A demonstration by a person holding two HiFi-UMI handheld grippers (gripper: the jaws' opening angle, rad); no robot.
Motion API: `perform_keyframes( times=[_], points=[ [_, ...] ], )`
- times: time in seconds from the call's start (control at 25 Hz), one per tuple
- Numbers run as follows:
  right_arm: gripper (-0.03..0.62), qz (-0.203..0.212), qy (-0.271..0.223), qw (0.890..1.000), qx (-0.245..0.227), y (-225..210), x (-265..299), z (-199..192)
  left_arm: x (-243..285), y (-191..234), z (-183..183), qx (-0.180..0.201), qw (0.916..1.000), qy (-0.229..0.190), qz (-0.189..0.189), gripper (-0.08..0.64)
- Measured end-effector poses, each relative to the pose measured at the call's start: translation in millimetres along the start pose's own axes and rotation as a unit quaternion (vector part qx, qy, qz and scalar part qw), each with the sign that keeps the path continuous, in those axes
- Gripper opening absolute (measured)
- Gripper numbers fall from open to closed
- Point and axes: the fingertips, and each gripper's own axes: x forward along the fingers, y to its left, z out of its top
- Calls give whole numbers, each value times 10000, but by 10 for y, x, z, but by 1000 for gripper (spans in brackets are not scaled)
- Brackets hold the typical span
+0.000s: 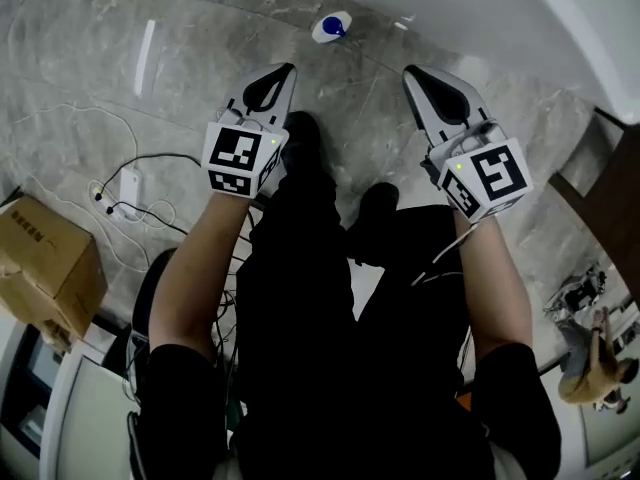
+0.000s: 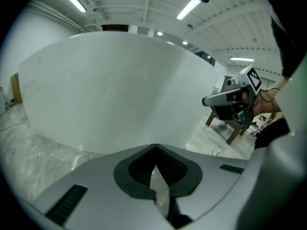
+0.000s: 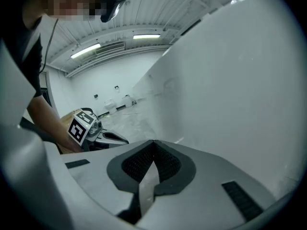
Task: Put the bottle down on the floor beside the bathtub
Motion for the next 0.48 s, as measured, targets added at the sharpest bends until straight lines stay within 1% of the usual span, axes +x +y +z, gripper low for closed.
perform_keyframes(
  times=[0.12,0.24,0.36,0.48],
  points=[
    [28,204,65,9998,-9,421,-232,394,-573,-156,462,82,9999,-59,-42,14],
    [28,310,-3,9993,215,822,-610,881,-1140,-331,969,-135,9997,-163,79,15],
    [28,377,-104,9979,522,1206,-1091,1341,-1661,-588,1467,-217,9992,-298,134,15],
    [28,324,-76,9970,694,1516,-1584,1684,-2108,-854,1832,-418,9984,-332,197,15]
  ],
)
